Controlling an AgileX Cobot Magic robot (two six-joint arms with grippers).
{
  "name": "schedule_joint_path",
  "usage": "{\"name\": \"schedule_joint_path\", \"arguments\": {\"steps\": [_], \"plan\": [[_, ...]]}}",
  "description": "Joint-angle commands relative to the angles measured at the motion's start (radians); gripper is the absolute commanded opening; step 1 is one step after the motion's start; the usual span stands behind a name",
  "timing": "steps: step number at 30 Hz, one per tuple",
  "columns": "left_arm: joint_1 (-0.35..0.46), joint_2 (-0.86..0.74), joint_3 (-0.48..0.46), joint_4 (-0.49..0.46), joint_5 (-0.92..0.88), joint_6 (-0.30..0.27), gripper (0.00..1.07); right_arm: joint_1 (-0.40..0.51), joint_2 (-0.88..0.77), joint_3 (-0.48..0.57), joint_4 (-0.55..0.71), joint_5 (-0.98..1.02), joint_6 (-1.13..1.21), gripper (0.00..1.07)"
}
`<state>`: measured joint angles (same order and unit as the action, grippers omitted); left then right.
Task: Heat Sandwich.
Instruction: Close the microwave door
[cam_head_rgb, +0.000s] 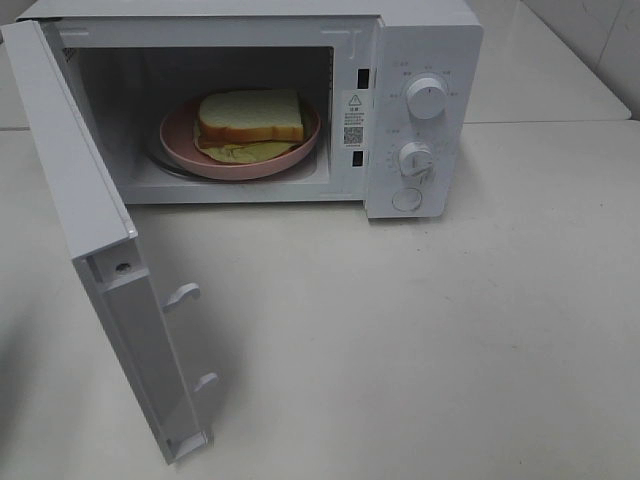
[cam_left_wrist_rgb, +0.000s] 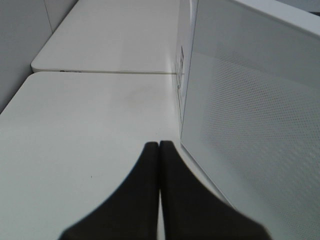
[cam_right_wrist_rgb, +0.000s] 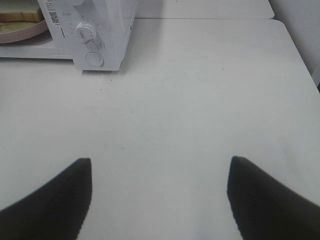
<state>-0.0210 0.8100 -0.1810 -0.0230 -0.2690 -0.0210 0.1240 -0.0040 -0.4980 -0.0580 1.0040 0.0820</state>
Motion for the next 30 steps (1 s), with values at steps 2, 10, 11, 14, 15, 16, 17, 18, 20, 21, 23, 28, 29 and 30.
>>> {"name": "schedule_joint_path", "arguments": {"steps": [2,10,11,14,15,16,17,18,20,21,23,28,29,30], "plan": [[-0.005,0.109,0.003,0.023,-0.173,0.002,0.0,-0.006,-0.028,0.0,-0.002,-0.008,-0.012,0.73],[-0.005,0.384,-0.034,0.092,-0.397,-0.003,0.0,-0.006,-0.028,0.0,-0.002,-0.008,-0.012,0.73],[-0.005,0.384,-0.034,0.092,-0.397,-0.003,0.0,-0.006,-0.028,0.0,-0.002,-0.008,-0.012,0.73],[-0.005,0.466,-0.08,0.171,-0.433,-0.028,0.0,-0.006,-0.028,0.0,-0.002,-0.008,-0.012,0.73],[-0.005,0.466,-0.08,0.171,-0.433,-0.028,0.0,-0.006,-0.028,0.0,-0.002,-0.008,-0.012,0.73],[-0.005,0.498,-0.093,0.203,-0.45,-0.068,0.0,-0.006,-0.028,0.0,-0.002,-0.008,-0.012,0.73],[-0.005,0.513,-0.096,0.222,-0.468,-0.089,0.0,-0.006,-0.028,0.0,-0.002,-0.008,-0.012,0.73],[-0.005,0.529,-0.098,0.245,-0.491,-0.106,0.0,-0.006,-0.028,0.0,-0.002,-0.008,-0.012,0.73],[-0.005,0.544,-0.1,0.267,-0.516,-0.115,0.0,-0.006,-0.028,0.0,-0.002,-0.008,-0.012,0.73],[-0.005,0.571,-0.105,0.305,-0.547,-0.132,0.0,-0.006,-0.028,0.0,-0.002,-0.008,-0.012,0.73],[-0.005,0.597,-0.108,0.327,-0.572,-0.149,0.0,-0.006,-0.028,0.0,-0.002,-0.008,-0.012,0.73],[-0.056,0.651,-0.127,0.326,-0.596,-0.149,0.0,-0.006,-0.028,0.0,-0.002,-0.008,-0.01,0.73],[-0.056,0.651,-0.127,0.326,-0.596,-0.149,0.0,-0.006,-0.028,0.0,-0.002,-0.008,-0.01,0.73],[-0.099,0.669,-0.135,0.313,-0.604,-0.129,0.0,-0.006,-0.028,0.0,-0.002,-0.008,-0.01,0.72]]}}
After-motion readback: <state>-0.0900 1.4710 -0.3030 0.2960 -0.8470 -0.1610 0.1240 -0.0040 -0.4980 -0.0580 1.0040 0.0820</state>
